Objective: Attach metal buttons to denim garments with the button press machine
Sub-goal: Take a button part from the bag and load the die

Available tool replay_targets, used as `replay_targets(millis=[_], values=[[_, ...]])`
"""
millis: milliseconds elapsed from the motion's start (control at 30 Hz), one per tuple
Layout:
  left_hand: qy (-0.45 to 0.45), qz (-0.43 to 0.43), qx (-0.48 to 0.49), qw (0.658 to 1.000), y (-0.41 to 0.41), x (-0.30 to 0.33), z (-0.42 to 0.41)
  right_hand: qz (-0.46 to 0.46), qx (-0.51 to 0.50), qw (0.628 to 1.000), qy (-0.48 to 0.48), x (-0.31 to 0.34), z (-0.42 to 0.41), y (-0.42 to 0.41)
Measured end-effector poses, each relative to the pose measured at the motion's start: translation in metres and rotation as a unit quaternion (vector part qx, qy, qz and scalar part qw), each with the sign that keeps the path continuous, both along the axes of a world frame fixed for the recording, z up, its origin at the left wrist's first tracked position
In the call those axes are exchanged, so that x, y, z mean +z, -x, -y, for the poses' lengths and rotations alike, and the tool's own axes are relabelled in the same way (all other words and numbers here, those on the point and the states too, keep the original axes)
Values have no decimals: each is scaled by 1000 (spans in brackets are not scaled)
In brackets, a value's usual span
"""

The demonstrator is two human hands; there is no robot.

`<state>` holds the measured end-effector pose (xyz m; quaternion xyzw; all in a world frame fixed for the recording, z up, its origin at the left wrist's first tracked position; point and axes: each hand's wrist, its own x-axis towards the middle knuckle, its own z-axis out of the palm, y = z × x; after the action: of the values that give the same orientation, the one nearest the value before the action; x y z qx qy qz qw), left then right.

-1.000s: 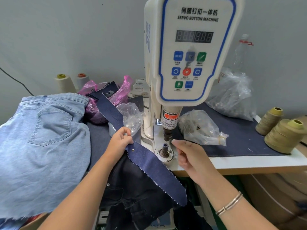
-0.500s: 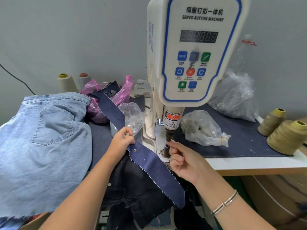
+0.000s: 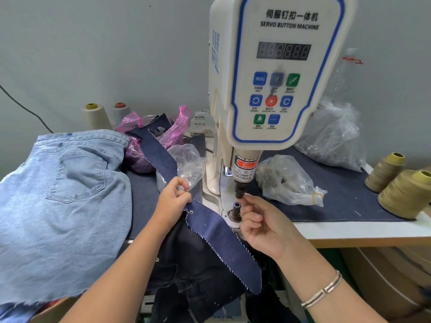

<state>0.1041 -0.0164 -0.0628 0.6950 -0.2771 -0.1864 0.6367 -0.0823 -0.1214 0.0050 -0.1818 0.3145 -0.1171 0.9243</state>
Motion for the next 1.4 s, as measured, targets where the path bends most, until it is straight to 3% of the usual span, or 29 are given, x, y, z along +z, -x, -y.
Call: replay_targets(millis=[200,300,400,467,533,667,733,867,1000,1200,1400], values=[[-138,141,53,979,2,-10,5,30,-7,1000,-2,-5,-20,9],[-198,184,56,961,6,-8,10,15,48,995,83,-8,-43,6],[-225,197,52,953,10,-2,7,9,137,964,228,-5,-58,-16],[-192,190,39,962,15,3,2,-30,143,910,388,-3,-58,-46],[-191,245,30,950,17,3,1,-100,126,829,535,-3,-53,-79],[-252,248,51,934,13,1,2,-198,156,600,759,-6,-32,-131],[-241,224,68,942,14,2,2,-248,212,519,790,-9,-24,-147],[-224,194,58,953,11,-1,3,-324,255,452,791,-16,-18,-163],[-222,173,56,958,11,1,3,-345,281,372,815,-13,-16,-170],[-235,185,40,953,10,1,3,-344,272,213,873,-17,-16,-180],[-262,183,26,947,8,0,3,-321,186,187,910,-24,-15,-190]])
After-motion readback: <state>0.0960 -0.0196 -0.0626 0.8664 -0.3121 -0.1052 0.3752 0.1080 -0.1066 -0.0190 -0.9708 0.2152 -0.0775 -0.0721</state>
